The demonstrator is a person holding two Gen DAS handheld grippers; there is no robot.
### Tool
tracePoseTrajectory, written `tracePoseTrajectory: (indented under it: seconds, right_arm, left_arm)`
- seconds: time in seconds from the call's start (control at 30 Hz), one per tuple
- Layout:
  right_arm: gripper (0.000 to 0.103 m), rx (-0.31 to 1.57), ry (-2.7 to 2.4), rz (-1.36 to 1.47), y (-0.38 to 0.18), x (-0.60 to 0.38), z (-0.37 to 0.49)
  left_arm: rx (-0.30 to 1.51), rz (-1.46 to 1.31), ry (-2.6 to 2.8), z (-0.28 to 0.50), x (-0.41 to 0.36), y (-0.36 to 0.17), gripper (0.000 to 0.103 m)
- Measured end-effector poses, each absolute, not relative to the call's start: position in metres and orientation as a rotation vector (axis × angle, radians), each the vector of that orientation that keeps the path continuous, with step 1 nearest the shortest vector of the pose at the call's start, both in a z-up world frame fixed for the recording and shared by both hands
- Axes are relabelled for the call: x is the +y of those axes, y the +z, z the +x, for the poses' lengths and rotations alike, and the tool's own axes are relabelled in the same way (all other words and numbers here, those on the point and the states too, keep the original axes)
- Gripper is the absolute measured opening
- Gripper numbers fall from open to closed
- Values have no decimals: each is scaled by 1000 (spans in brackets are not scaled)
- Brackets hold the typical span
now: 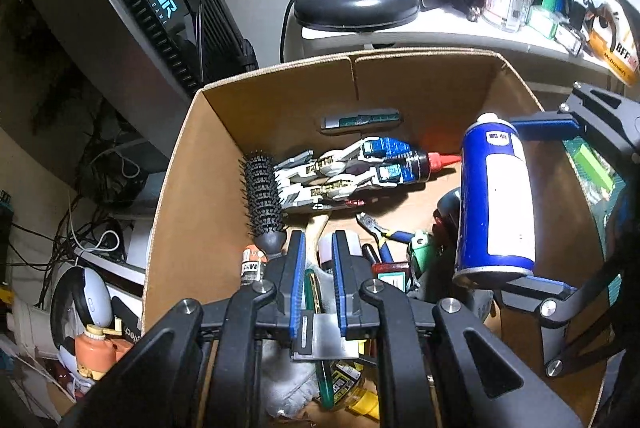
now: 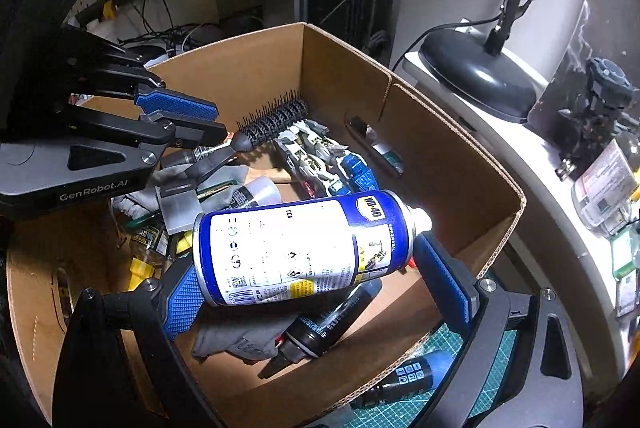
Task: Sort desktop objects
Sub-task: 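Open both tools to release the white part and spray can into the box, then move both open tools back over the desk mat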
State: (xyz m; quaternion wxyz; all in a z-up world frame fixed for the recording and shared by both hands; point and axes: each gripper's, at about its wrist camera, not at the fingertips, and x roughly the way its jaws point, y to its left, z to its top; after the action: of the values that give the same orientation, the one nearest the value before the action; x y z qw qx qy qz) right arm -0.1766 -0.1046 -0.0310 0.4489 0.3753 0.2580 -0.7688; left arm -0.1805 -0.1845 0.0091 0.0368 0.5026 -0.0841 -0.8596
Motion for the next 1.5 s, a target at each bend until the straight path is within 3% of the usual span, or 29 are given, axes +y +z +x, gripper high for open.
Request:
tracePoseTrajectory:
  seconds: [0.07,0.1,0.23,0.3,0.37,1.03,1.27,1.5]
  right_arm:
    - [95,633,-1899,924,-30,-103,-175]
    - [95,629,-1898,920,-30,-102,-174]
    - [95,617,-1886,909,-27,-97,-170]
    - [96,644,-1891,892,-26,-97,-166]
    - [103,674,-1914,854,-23,-97,-162]
    - [103,550,-2065,644,28,-49,-122]
    - [103,411,-2278,271,102,19,-63]
    - [103,230,-2508,-249,160,104,16]
  left_arm:
    - [-268,1553,-2622,-179,-183,8,16]
    - [-277,1551,-2620,-178,-182,9,23]
    - [-301,1517,-2608,-173,-182,11,70]
    - [-303,1491,-2603,-171,-183,14,75]
    - [-299,1469,-2594,-169,-184,16,75]
    - [-268,1381,-2638,-129,-172,39,75]
    - [-225,1205,-2750,-92,-159,70,75]
    - [-114,810,-2982,-32,-133,118,76]
